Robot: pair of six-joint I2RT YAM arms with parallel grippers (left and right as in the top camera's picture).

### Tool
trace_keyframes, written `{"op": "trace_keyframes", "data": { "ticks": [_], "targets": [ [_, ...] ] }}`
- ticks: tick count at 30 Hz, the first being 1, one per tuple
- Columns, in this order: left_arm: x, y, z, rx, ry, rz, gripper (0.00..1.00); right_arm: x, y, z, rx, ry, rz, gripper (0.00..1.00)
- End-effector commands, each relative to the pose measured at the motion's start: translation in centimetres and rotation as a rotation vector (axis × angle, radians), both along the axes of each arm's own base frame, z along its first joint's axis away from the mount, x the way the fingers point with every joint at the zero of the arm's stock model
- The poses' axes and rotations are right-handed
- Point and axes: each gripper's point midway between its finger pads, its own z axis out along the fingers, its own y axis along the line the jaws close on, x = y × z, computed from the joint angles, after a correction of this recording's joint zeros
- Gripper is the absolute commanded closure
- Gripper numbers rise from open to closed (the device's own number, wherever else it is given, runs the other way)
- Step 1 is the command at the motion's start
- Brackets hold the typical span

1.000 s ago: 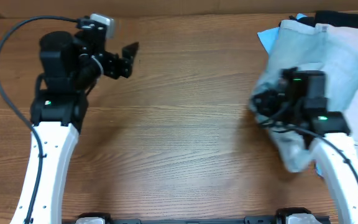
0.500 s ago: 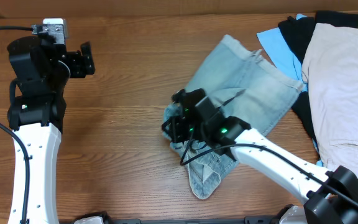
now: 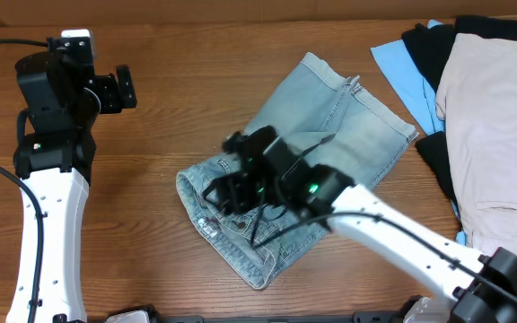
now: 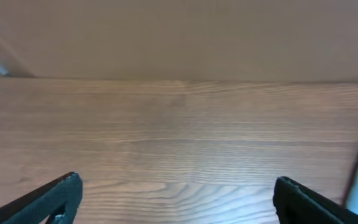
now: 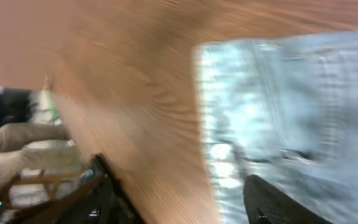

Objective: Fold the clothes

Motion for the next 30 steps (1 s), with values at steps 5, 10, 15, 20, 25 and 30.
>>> {"op": "trace_keyframes", "data": {
  "ticks": [5, 10, 15, 20, 25, 30],
  "targets": [
    [-1.7, -8.7, -1.6, 0.014, 0.076, -0.424, 0.00, 11.4, -16.0, 2.1, -0.041, 0.044, -0.517, 0.14],
    [-3.8, -15.0, -5.4, 0.047, 0.219, -0.618, 0.02, 13.9, -25.2, 1.2, -0.063, 0.100, -0.754, 0.00],
    [-4.7, -19.4, -9.6, 0.075, 0.338, -0.728, 0.03, 13.8, -29.3, 0.5, -0.087, 0.135, -0.839, 0.00],
    [-5.0, -20.6, -14.3, 0.109, 0.471, -0.742, 0.06, 13.4, -30.0, 0.0, -0.129, 0.116, -0.804, 0.00],
    [-6.0, -20.2, -17.8, 0.093, 0.600, -0.742, 0.13, 13.2, -30.2, -0.7, -0.150, 0.128, -0.813, 0.00],
    [-7.4, -19.9, -18.8, 0.084, 0.679, -0.743, 0.50, 13.3, -30.6, -0.9, -0.169, 0.122, -0.827, 0.00]
  ]
}}
